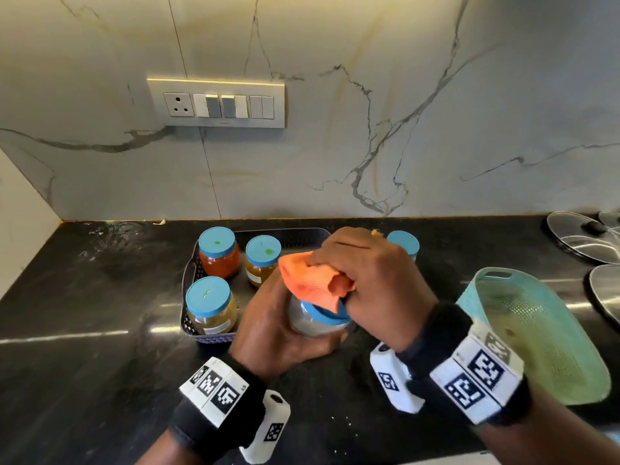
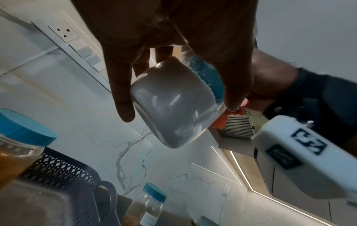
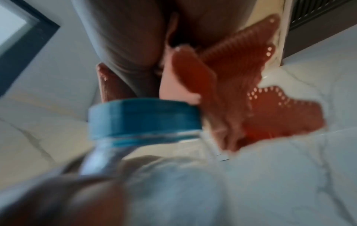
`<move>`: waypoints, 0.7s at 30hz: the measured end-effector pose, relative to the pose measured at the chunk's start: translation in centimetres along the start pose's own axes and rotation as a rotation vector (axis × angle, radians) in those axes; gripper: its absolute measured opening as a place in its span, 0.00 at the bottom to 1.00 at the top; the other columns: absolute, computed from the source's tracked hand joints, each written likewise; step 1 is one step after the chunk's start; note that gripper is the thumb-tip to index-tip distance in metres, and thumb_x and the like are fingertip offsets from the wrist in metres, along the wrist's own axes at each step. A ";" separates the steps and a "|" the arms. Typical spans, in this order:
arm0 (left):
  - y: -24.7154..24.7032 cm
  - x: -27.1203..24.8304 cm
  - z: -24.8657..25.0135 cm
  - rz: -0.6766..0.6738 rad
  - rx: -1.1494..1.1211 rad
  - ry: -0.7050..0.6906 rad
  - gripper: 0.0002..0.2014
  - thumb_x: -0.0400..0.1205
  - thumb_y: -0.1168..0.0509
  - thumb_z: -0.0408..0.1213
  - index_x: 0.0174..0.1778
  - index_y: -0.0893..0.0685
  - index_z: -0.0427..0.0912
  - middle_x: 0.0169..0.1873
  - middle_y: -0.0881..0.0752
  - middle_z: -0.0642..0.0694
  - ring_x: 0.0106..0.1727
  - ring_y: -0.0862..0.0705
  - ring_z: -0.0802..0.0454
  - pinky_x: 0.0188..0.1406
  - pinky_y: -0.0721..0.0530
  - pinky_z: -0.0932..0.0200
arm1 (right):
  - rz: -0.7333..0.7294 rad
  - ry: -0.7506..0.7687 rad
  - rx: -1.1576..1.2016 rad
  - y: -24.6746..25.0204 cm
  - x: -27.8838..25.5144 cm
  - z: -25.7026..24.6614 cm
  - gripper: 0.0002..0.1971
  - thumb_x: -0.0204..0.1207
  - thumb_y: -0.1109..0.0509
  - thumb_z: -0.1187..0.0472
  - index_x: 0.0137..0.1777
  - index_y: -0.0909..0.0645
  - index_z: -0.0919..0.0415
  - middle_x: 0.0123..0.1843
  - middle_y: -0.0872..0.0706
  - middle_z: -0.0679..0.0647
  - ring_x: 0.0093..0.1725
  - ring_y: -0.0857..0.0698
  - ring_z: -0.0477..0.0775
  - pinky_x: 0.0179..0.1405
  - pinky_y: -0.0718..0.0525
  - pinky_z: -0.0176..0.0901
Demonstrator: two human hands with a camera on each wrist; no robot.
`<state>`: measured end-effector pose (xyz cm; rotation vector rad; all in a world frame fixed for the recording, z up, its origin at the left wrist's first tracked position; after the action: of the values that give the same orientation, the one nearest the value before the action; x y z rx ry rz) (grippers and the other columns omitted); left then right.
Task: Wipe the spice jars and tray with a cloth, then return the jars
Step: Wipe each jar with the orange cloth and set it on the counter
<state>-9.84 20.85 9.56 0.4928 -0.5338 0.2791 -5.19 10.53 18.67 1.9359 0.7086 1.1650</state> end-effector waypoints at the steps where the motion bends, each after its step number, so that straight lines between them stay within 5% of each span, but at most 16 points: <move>1: 0.1 0.1 -0.1 -0.002 -0.036 0.014 0.41 0.64 0.15 0.52 0.72 0.24 0.51 0.66 0.16 0.55 0.67 0.16 0.56 0.62 0.15 0.53 | -0.040 0.039 0.037 -0.4 -0.5 -1.2 0.19 0.67 0.36 0.66 0.54 0.10 0.59 0.51 0.11 0.51 0.52 0.13 0.52 0.51 0.16 0.41; 5: 1.5 -0.3 -0.7 0.055 0.003 0.006 0.44 0.65 0.16 0.55 0.75 0.29 0.56 0.72 0.22 0.65 0.72 0.19 0.59 0.68 0.20 0.63 | -0.126 0.081 0.046 0.2 -4.1 -1.7 0.20 0.67 0.39 0.62 0.55 0.11 0.57 0.53 0.11 0.49 0.52 0.14 0.50 0.50 0.17 0.42; 9: 0.4 -0.5 -0.6 -0.004 0.072 -0.006 0.47 0.62 0.12 0.48 0.76 0.28 0.52 0.70 0.19 0.57 0.70 0.18 0.54 0.66 0.17 0.48 | -0.067 -0.019 -0.034 0.7 -1.9 1.9 0.18 0.64 0.25 0.72 0.54 0.11 0.58 0.50 0.11 0.52 0.49 0.13 0.52 0.48 0.14 0.45; 11: 0.4 -0.2 -0.5 -0.010 0.033 0.009 0.46 0.63 0.14 0.51 0.76 0.28 0.53 0.69 0.18 0.56 0.70 0.18 0.54 0.65 0.16 0.47 | -0.064 -0.009 -0.022 0.0 -0.2 0.8 0.18 0.64 0.25 0.69 0.55 0.11 0.60 0.51 0.10 0.53 0.50 0.12 0.54 0.48 0.12 0.46; 15: 1.8 -0.1 -0.8 0.038 -0.021 0.039 0.44 0.65 0.21 0.66 0.74 0.29 0.56 0.70 0.21 0.66 0.70 0.19 0.63 0.66 0.20 0.67 | -0.204 0.108 0.008 -1.0 -2.6 -2.7 0.18 0.67 0.32 0.66 0.57 0.12 0.57 0.54 0.11 0.50 0.53 0.14 0.49 0.52 0.15 0.40; 17: 2.3 -0.2 -0.6 0.048 -0.010 0.021 0.45 0.64 0.17 0.59 0.75 0.30 0.55 0.70 0.22 0.68 0.70 0.19 0.63 0.66 0.23 0.71 | -0.182 0.087 -0.002 0.0 -3.5 -1.6 0.19 0.68 0.37 0.66 0.56 0.12 0.57 0.53 0.12 0.50 0.51 0.14 0.49 0.50 0.15 0.40; 21: 1.1 -0.3 -0.1 0.005 0.067 -0.014 0.46 0.64 0.15 0.52 0.76 0.31 0.63 0.70 0.22 0.69 0.70 0.19 0.62 0.67 0.22 0.67 | -0.076 -0.015 -0.056 0.7 -0.9 2.1 0.19 0.62 0.23 0.76 0.52 0.10 0.60 0.48 0.11 0.52 0.46 0.12 0.55 0.45 0.16 0.43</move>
<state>-10.44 21.78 9.78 0.5590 -0.5408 0.2989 -3.68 8.80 18.17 1.8533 0.7275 1.1119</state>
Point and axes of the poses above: each hand's wrist, its own x-axis towards the middle knuckle, its own y-axis out of the back of the hand, z = x × y, the point moved 8 cm from there along x, towards the middle knuckle
